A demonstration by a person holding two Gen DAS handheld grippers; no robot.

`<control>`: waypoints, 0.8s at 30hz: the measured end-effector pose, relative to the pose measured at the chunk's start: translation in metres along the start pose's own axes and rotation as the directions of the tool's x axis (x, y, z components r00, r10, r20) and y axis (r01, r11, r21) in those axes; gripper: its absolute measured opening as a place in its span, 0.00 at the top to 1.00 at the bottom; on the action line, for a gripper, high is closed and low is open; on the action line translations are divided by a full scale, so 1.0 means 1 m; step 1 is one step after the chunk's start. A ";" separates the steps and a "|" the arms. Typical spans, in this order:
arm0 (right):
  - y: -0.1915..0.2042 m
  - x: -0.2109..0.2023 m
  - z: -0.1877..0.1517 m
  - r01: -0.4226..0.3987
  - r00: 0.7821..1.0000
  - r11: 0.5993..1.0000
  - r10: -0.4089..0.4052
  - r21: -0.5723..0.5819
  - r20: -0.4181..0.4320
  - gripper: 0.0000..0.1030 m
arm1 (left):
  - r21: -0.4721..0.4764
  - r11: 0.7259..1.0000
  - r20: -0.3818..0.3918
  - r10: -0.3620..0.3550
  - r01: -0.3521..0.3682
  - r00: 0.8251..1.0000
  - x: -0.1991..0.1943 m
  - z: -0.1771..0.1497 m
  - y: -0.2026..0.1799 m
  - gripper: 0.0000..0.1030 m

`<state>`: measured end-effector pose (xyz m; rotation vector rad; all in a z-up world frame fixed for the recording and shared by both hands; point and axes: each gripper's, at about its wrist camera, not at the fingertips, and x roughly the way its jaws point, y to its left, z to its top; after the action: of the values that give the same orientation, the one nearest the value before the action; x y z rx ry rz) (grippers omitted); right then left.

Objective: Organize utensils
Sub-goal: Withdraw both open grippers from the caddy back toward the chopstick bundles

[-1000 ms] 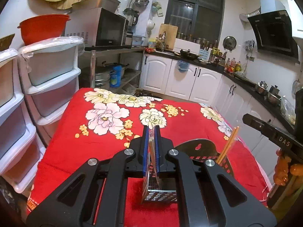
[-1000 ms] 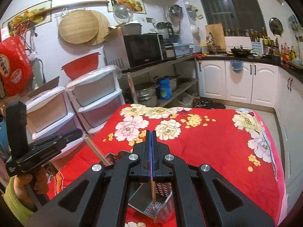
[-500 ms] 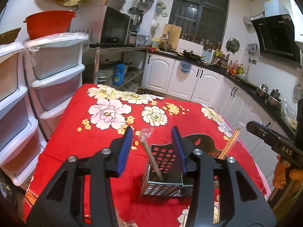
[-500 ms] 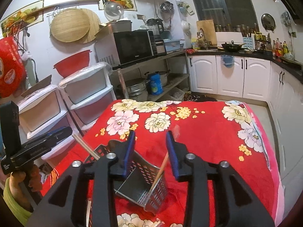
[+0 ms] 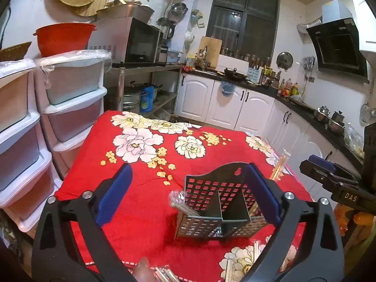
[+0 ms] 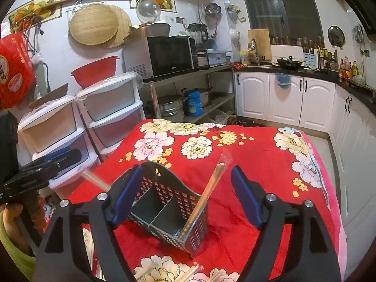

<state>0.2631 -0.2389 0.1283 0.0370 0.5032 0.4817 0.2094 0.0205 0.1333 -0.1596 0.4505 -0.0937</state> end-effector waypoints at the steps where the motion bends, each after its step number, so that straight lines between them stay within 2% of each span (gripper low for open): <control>1: 0.000 -0.001 -0.001 0.000 1.000 1.000 0.000 0.001 0.001 0.23 | 0.000 1.000 0.002 -0.002 0.002 1.000 -0.002 -0.001 0.000 0.12; 7: 0.000 -0.008 -0.012 0.008 1.000 1.000 -0.008 0.009 0.001 0.19 | 0.000 1.000 0.013 -0.008 0.008 1.000 -0.012 -0.007 -0.001 0.11; 24: 0.006 -0.035 -0.031 0.045 0.999 0.999 -0.045 0.011 0.009 0.18 | -0.015 0.999 0.057 -0.031 0.032 0.998 -0.039 -0.014 0.005 0.11</control>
<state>0.2190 -0.2518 0.1175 0.0379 0.4970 0.4350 0.1679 0.0284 0.1364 -0.1841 0.3918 -0.1161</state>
